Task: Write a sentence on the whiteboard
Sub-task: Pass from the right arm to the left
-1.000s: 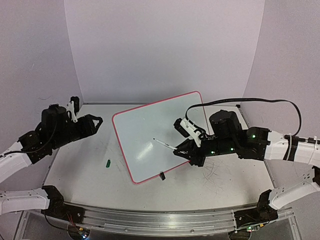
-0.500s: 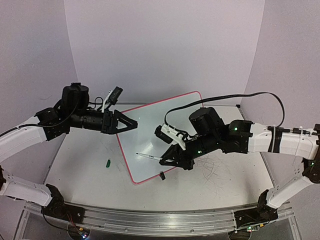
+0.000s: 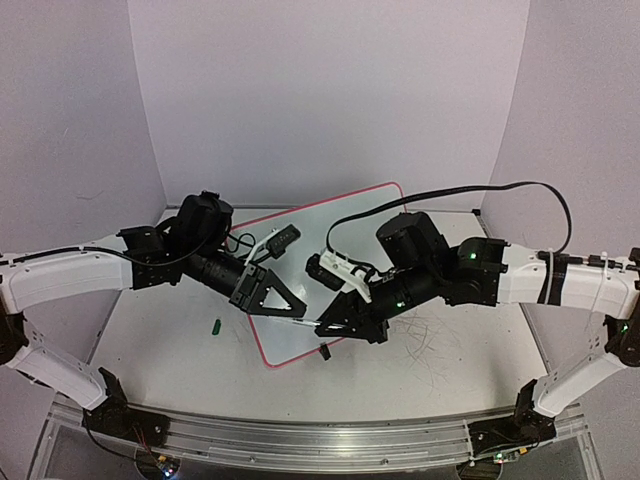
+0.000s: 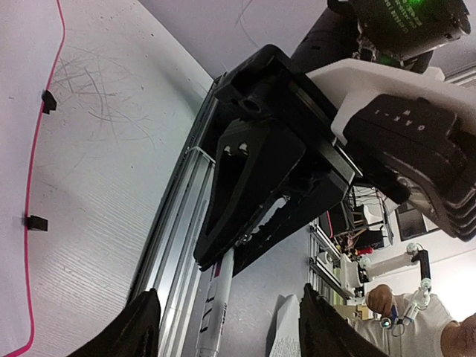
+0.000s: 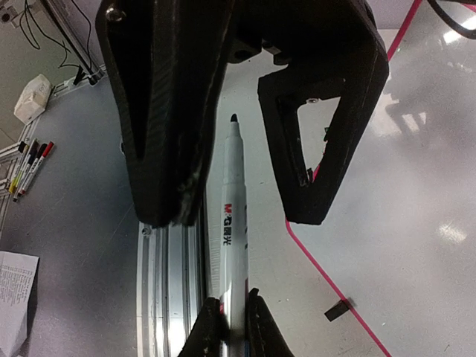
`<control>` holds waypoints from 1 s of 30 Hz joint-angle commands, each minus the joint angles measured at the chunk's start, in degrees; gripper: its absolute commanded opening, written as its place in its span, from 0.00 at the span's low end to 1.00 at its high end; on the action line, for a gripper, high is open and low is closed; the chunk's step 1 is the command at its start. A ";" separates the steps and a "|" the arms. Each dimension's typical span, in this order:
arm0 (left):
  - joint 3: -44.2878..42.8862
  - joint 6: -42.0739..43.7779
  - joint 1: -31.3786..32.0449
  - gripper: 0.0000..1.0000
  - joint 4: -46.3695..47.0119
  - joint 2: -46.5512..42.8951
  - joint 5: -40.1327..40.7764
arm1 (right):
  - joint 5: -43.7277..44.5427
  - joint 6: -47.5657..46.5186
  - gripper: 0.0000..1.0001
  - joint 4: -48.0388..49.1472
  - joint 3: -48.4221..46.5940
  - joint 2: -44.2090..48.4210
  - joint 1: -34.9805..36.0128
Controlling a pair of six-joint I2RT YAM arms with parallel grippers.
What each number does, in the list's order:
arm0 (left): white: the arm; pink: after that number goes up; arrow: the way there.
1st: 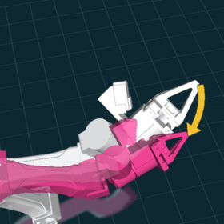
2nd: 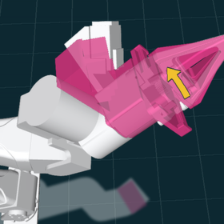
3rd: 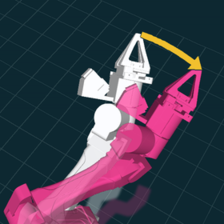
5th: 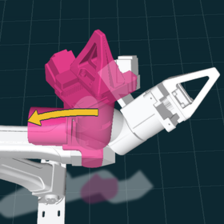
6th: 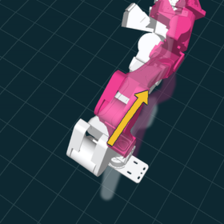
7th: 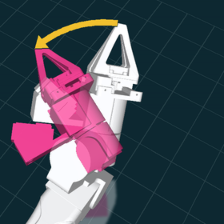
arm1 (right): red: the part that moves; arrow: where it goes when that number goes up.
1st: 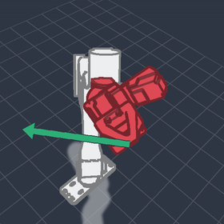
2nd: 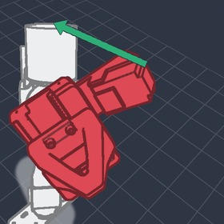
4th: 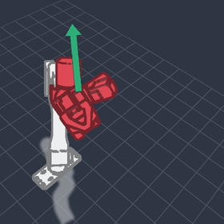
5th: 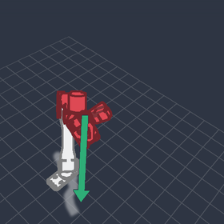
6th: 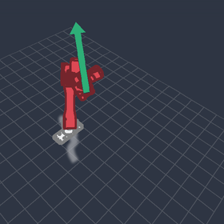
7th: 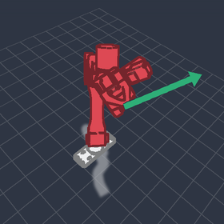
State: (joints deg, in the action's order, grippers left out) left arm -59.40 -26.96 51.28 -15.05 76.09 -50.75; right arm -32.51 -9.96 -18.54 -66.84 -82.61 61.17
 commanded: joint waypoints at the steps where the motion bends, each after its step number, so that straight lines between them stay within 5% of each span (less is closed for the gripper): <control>1: -1.07 2.28 0.82 0.55 0.95 1.40 -5.58 | -2.68 -1.02 0.00 -0.22 -2.72 0.10 0.27; 11: -1.30 3.24 1.29 0.36 0.99 4.21 -9.36 | -2.64 -1.88 0.00 -2.63 -3.45 0.24 0.37; 21: -1.55 3.23 1.45 0.03 1.00 3.13 -7.97 | -0.79 -1.22 0.01 -3.17 -3.17 0.09 0.41; 25: -1.99 3.53 1.45 0.00 0.99 1.74 -6.54 | 0.94 -0.72 0.28 -2.65 -1.75 1.29 0.36; 30: -2.48 3.88 1.45 0.00 0.99 0.64 -3.19 | 9.52 3.99 0.75 0.74 1.53 3.94 0.24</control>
State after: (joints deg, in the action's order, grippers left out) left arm -59.40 -23.98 52.51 -15.55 79.49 -56.58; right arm -30.55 -9.83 -21.34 -67.86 -82.44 61.30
